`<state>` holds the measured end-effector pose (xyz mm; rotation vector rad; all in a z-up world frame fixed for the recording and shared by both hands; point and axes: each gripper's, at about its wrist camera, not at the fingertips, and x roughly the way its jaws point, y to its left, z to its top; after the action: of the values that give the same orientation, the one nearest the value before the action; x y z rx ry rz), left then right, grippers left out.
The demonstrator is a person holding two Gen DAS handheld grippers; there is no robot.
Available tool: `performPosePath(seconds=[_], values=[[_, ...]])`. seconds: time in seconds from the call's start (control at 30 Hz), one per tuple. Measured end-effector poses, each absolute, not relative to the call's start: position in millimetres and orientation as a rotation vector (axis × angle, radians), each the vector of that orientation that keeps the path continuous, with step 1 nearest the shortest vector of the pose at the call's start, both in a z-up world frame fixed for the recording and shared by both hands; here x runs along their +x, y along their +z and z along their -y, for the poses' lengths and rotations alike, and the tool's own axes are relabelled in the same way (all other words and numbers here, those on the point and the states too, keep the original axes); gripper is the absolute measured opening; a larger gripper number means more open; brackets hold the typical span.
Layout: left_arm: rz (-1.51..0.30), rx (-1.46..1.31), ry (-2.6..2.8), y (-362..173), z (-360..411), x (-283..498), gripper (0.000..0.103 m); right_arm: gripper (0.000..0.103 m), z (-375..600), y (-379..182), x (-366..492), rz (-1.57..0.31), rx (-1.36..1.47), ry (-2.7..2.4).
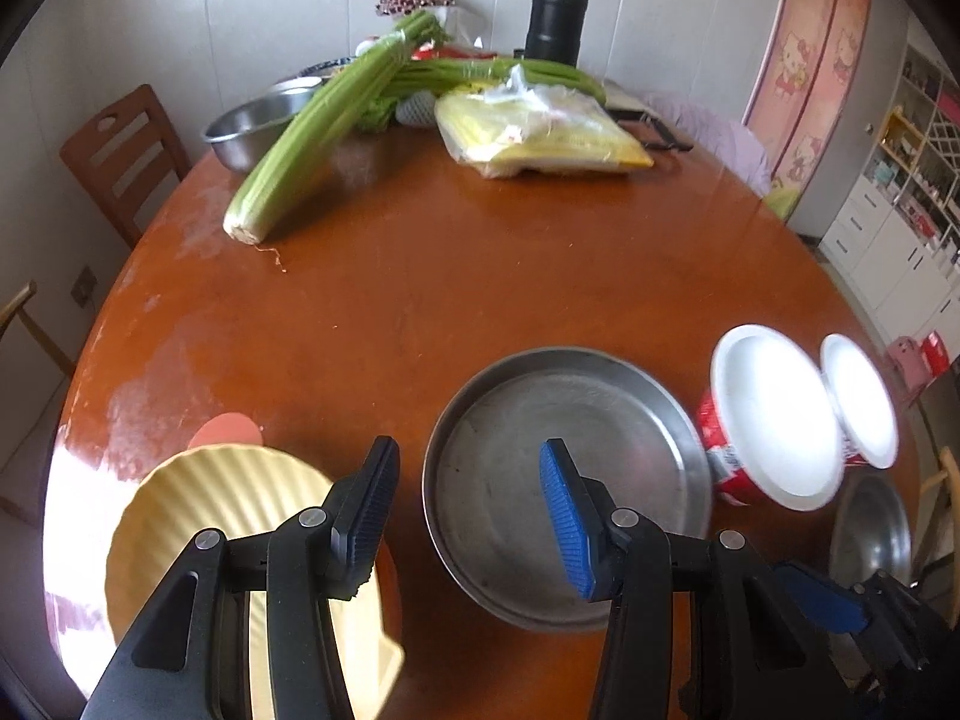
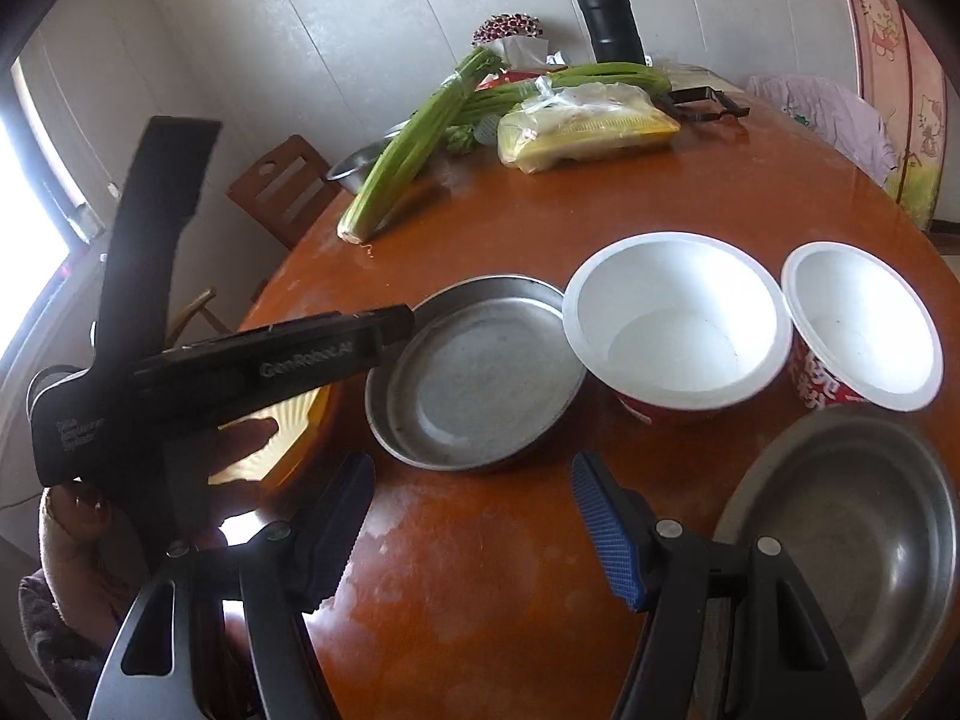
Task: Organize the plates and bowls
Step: 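Move the left tool to the steel tray and grip its rim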
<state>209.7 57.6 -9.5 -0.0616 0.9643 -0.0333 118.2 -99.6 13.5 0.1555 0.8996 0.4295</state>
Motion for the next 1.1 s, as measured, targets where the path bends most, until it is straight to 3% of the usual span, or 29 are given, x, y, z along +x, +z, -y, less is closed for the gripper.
performPosePath(seconds=[0.53, 0.7, 1.1], values=[[-1.028, -0.050, -0.032, -34.7, -58.7, 238.2, 0.050, 0.067, 76.1, -8.9, 155.0, -0.971, 0.121, 0.317], [-1.075, -0.089, -0.056, -45.4, -60.0, 243.9, 0.038, 0.065, 75.1, -20.2, 164.4, -0.998, 0.136, 0.323], [-1.049, -0.085, -0.032, -40.4, -61.0, 237.7, 0.036, 0.065, 71.0, -17.9, 161.8, -0.958, 0.094, 0.347]])
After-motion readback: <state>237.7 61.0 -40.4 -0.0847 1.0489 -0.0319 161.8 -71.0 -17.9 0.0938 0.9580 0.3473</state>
